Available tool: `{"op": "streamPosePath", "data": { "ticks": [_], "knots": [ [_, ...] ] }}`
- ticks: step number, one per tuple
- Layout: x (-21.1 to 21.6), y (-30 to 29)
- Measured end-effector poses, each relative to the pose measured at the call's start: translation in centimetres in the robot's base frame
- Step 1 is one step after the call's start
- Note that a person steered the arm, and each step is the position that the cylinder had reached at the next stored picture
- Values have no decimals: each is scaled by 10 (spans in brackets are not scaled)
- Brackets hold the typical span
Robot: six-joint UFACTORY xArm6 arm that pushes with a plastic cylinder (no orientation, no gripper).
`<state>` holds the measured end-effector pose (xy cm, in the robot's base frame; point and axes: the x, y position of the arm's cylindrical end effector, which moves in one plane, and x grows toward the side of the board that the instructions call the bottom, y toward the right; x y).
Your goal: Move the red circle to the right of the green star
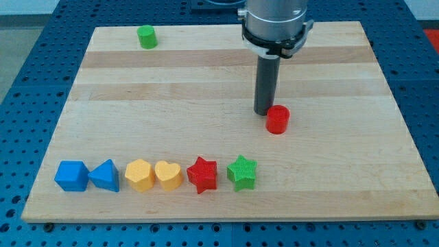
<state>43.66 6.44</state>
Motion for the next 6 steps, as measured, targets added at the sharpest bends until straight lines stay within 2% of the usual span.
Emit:
{"op": "streamPosePath", "data": {
  "ticks": [3,6],
  "knots": [
    [0,35],
    [55,38]
  ]
}}
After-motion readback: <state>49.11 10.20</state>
